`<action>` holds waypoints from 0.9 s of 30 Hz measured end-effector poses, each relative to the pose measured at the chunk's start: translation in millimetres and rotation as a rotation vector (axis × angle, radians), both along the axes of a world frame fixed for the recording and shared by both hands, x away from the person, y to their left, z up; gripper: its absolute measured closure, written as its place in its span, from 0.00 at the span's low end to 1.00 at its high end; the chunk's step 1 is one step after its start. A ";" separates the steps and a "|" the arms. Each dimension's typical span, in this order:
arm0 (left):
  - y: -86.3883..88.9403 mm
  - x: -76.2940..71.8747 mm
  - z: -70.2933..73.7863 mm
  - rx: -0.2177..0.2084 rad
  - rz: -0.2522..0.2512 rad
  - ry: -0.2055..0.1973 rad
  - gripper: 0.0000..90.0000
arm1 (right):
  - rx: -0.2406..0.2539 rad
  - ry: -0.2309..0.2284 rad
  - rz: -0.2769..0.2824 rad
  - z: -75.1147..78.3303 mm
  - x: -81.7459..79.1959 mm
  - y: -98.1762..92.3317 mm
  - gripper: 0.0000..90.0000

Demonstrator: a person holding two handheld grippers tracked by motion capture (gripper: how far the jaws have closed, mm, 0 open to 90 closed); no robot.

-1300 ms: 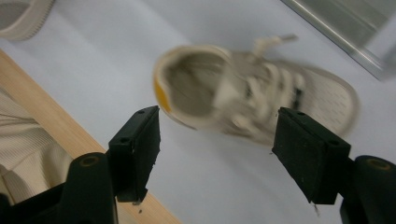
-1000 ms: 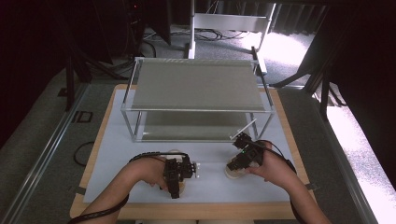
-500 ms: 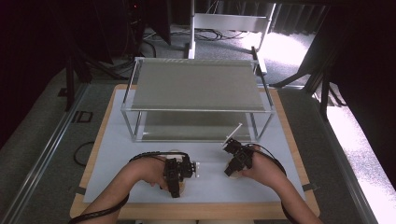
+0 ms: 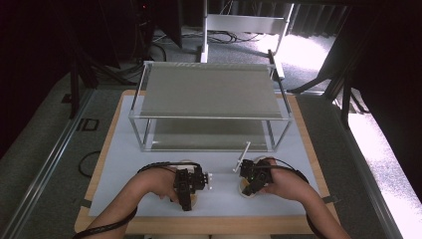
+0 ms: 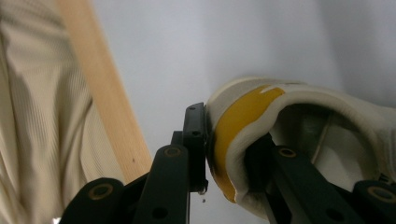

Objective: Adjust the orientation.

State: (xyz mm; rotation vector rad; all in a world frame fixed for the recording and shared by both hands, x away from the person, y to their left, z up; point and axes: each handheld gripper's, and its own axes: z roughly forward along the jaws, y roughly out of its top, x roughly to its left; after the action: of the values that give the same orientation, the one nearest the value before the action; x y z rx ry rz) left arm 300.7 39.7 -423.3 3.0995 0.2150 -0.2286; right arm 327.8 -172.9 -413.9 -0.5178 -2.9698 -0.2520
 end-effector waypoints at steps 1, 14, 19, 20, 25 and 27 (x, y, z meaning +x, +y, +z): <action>0.0 -0.1 0.0 0.000 0.000 -0.001 0.53 | 0.007 -0.015 0.038 1.0 -2.5 0.6 0.85; -1.3 -0.4 -2.5 -0.009 -0.012 -0.008 0.55 | -0.023 -0.026 0.310 5.8 -24.4 11.4 0.84; 0.1 -0.3 -2.2 -0.030 0.009 -0.006 0.55 | -0.055 -0.041 0.246 -0.8 -24.8 13.3 0.73; 0.4 0.1 -2.0 -0.039 0.015 -0.005 0.55 | -0.050 -0.047 0.234 0.1 -24.8 14.1 0.73; -0.4 -0.6 -3.4 -0.049 0.021 -0.010 0.57 | -0.028 -0.056 0.191 6.9 -25.1 17.2 0.71; -0.9 -1.6 -4.8 -0.045 0.015 -0.010 0.59 | -0.041 -0.060 0.192 6.4 -26.1 18.8 0.71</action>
State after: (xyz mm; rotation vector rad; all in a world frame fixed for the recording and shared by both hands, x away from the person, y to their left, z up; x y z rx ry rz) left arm 299.1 38.8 -428.0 3.0524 0.2293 -0.2150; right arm 301.7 -154.0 -407.5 -0.2305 -3.0608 -0.1915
